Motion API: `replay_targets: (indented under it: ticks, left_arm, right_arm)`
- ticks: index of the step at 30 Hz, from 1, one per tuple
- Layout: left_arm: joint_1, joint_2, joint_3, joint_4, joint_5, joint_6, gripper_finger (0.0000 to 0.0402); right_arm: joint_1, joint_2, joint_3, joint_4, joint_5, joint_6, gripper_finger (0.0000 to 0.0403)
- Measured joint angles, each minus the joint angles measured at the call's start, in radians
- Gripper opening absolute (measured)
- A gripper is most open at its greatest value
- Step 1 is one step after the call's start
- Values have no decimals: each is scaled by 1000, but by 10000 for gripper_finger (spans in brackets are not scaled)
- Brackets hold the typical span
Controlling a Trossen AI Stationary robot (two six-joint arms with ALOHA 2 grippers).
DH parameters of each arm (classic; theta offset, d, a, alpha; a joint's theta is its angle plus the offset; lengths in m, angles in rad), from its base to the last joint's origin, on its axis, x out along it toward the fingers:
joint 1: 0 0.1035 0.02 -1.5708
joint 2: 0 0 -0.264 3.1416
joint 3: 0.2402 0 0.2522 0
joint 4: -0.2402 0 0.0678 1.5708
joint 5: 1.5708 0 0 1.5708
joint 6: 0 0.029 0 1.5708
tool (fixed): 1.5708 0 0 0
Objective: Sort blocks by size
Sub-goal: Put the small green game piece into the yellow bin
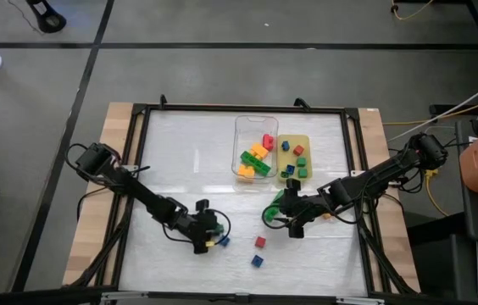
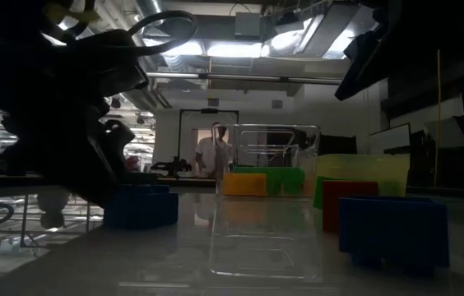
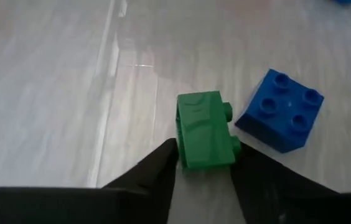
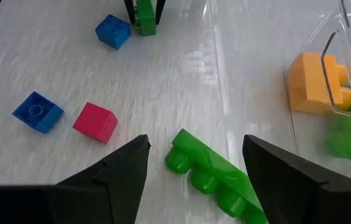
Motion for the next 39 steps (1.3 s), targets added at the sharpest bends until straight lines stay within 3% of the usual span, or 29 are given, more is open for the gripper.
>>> replay_targets:
  ticks: [5, 11, 16, 26, 30, 35, 39]
  left_arm:
    - [13, 0, 0, 17, 0, 0, 70]
    - [43, 1, 0, 78, 0, 14, 68]
    - [96, -3, 43, 124, 0, 113, 68]
    - [306, -4, 197, 270, 60, 431, 72]
    - [409, 0, 270, 290, 68, 512, 72]
    - [533, 65, 409, 304, 190, 569, 72]
    - [604, 180, 560, 298, 283, 574, 72]
  right_arm:
    - [0, 0, 0, 0, 0, -23, 260]
    - [0, 0, 0, -2, -3, -26, 260]
    - [1, -16, 3, -6, -82, -72, 260]
    - [44, -81, 66, -268, -103, -75, 260]
    - [84, -118, 69, -325, -63, -73, 260]
    - [122, -148, 69, -342, 20, -73, 260]
    - [127, -153, 70, -347, 26, -73, 260]
